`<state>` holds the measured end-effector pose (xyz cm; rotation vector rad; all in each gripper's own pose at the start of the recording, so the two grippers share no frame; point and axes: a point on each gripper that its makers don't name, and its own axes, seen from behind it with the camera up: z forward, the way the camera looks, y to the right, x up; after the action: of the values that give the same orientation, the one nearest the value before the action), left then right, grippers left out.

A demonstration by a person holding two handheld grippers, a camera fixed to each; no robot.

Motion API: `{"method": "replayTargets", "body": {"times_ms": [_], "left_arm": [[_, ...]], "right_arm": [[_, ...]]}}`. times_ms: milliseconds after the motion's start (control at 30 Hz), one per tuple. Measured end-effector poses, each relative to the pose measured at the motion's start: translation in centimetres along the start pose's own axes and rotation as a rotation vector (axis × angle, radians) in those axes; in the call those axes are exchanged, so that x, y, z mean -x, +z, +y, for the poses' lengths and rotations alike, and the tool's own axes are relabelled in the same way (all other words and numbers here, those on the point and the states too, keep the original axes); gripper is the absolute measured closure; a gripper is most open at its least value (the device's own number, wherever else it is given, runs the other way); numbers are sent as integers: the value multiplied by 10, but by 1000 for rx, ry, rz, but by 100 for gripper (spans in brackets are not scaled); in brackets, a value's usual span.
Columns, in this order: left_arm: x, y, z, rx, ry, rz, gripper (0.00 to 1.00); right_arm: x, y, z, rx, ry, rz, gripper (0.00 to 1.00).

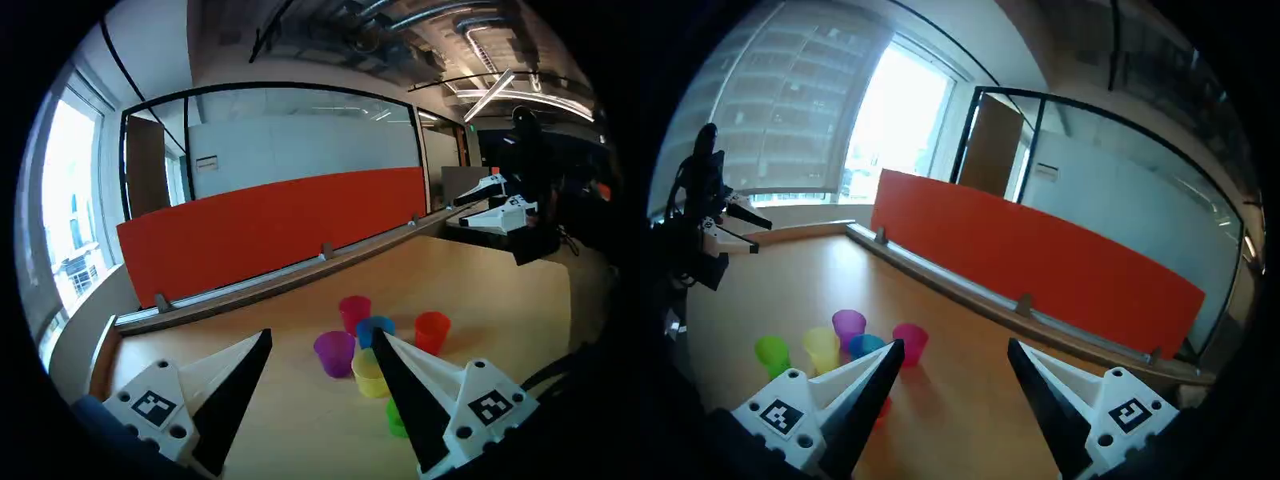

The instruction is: Pour water

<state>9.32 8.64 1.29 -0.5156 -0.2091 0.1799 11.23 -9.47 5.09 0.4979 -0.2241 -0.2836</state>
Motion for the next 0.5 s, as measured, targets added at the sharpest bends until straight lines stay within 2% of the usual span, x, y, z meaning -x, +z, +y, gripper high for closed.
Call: {"method": "replayTargets", "body": {"times_ms": [300,500], "left_arm": [[11,5,19,81,12,-12,8],[22,8,34,150,33,-41,8]], "right_arm": [[0,11,-14,-71,-37,-19,0],[1,19,-23,-125,-38,-37,0]]}}
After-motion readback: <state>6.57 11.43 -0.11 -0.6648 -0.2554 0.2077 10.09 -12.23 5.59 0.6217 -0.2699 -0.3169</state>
